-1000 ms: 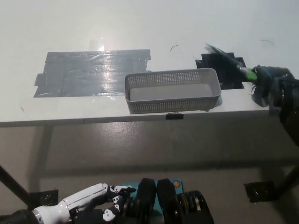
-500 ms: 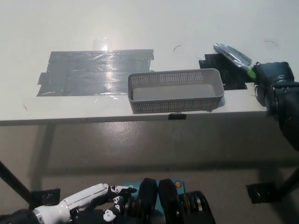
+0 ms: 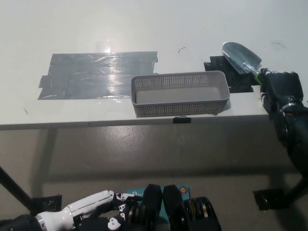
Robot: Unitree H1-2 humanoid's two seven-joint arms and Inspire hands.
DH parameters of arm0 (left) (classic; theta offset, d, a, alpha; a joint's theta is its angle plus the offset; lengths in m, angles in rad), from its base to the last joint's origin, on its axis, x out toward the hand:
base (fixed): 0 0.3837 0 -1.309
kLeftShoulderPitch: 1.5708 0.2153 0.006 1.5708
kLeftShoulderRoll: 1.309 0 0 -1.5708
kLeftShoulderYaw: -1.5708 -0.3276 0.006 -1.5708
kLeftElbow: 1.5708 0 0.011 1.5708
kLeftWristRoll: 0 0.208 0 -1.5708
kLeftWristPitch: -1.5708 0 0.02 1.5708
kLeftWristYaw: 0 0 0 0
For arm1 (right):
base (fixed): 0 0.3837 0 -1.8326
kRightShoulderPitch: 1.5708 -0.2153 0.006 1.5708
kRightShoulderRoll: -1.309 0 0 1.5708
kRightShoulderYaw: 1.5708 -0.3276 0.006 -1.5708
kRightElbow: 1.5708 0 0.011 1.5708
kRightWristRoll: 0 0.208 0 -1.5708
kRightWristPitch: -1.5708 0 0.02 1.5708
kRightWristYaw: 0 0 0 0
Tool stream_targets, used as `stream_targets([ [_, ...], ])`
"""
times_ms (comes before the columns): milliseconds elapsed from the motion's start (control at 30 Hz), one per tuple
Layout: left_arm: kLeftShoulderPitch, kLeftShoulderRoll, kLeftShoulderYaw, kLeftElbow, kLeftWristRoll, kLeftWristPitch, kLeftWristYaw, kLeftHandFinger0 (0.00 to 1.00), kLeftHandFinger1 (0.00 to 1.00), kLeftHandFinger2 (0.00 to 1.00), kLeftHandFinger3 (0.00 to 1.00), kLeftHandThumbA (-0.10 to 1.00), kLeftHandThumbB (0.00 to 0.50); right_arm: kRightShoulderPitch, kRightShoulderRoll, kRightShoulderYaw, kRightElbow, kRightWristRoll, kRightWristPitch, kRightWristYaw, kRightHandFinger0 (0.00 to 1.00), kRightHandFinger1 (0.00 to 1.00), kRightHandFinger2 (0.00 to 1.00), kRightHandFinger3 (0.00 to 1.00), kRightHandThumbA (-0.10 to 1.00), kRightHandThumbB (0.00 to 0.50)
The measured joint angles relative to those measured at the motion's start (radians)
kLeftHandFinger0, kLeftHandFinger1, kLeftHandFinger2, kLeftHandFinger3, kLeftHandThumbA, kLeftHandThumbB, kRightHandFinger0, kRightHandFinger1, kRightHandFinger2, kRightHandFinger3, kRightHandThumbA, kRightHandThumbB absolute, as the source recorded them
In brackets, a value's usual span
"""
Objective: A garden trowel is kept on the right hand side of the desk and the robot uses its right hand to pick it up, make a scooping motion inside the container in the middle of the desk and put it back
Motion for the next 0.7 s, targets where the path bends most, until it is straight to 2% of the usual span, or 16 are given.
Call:
stream_targets([
  [33, -0.003, 0.0, 0.0, 0.0, 0.0, 0.0, 0.0, 1.0, 1.0, 1.0, 1.0, 1.0, 0.5, 0.011, -0.005, -0.009, -0.007, 0.004, -0.02, -0.021, 0.0, 0.16, 0.49, 0.24, -0.1, 0.0],
  [67, -0.004, 0.001, 0.0, 0.0, 0.0, 0.0, 0.0, 1.0, 1.0, 1.0, 1.0, 1.0, 0.5, 0.019, -0.01, -0.016, -0.012, 0.008, -0.039, -0.038, 0.0, 0.12, 0.45, 0.44, -0.1, 0.002],
  [100, -0.004, 0.001, 0.0, 0.0, 0.0, 0.0, -0.001, 1.0, 1.0, 1.0, 1.0, 1.0, 0.5, 0.026, -0.016, -0.022, -0.014, 0.012, -0.056, -0.056, 0.0, 0.08, 0.41, 0.45, -0.1, 0.0],
  [167, -0.005, 0.002, 0.0, 0.0, 0.0, 0.0, -0.003, 1.0, 1.0, 1.0, 1.0, 1.0, 0.5, 0.042, -0.031, -0.031, -0.027, 0.017, -0.084, -0.085, 0.0, 0.04, 0.39, 0.35, -0.1, 0.0],
  [200, -0.005, 0.002, -0.001, 0.0, 0.0, 0.0, -0.004, 1.0, 1.0, 1.0, 1.0, 1.0, 0.5, 0.047, -0.036, -0.033, -0.031, 0.018, -0.095, -0.095, 0.0, 0.07, 0.41, 0.37, -0.1, 0.0],
  [267, -0.005, 0.004, -0.001, 0.0, 0.0, 0.0, -0.005, 1.0, 1.0, 1.0, 1.0, 1.0, 0.5, 0.061, -0.06, -0.042, -0.048, 0.021, -0.129, -0.114, 0.0, 0.0, 0.33, 0.32, -0.1, 0.0],
  [300, -0.005, 0.004, -0.001, 0.001, 0.001, 0.0, -0.006, 1.0, 1.0, 1.0, 1.0, 1.0, 0.5, 0.068, -0.073, -0.043, -0.055, 0.021, -0.149, -0.125, 0.0, 0.0, 0.32, 0.31, -0.1, 0.012],
  [333, -0.005, 0.004, -0.001, 0.001, 0.001, 0.0, -0.006, 1.0, 1.0, 1.0, 1.0, 1.0, 0.5, 0.073, -0.086, -0.043, -0.06, 0.02, -0.17, -0.138, 0.0, 0.0, 0.31, 0.33, -0.1, 0.0],
  [367, -0.005, 0.005, -0.001, 0.002, 0.0, 0.0, -0.006, 1.0, 1.0, 1.0, 1.0, 1.0, 0.5, 0.077, -0.1, -0.043, -0.064, 0.019, -0.189, -0.148, 0.0, 0.0, 0.32, 0.26, -0.1, 0.0],
  [400, -0.005, 0.005, -0.001, 0.002, 0.0, 0.0, -0.007, 1.0, 1.0, 1.0, 1.0, 1.0, 0.5, 0.078, -0.113, -0.043, -0.064, 0.018, -0.208, -0.159, 0.0, 0.01, 0.35, 0.3, -0.1, 0.0],
  [467, -0.006, 0.006, -0.001, 0.002, 0.0, 0.0, -0.008, 1.0, 1.0, 1.0, 1.0, 1.0, 0.5, 0.078, -0.138, -0.048, -0.064, 0.018, -0.24, -0.176, 0.0, 0.06, 0.45, 0.17, -0.1, 0.0],
  [533, -0.006, 0.007, -0.001, 0.003, 0.001, 0.0, -0.01, 1.0, 1.0, 1.0, 1.0, 1.0, 0.5, 0.078, -0.161, -0.063, -0.064, 0.021, -0.265, -0.181, 0.0, 0.13, 0.53, 0.14, -0.1, 0.0],
  [567, -0.006, 0.008, -0.001, 0.003, 0.0, 0.0, -0.011, 1.0, 1.0, 1.0, 1.0, 1.0, 0.5, 0.078, -0.169, -0.071, -0.064, 0.022, -0.276, -0.181, 0.0, 0.14, 0.53, 0.1, -0.1, 0.0],
  [700, -0.006, 0.009, -0.001, 0.004, 0.0, 0.0, -0.015, 1.0, 1.0, 1.0, 1.0, 1.0, 0.5, 0.072, -0.197, -0.091, -0.05, 0.023, -0.322, -0.197, 0.0, 0.12, 0.49, 0.1, -0.1, 0.0],
])
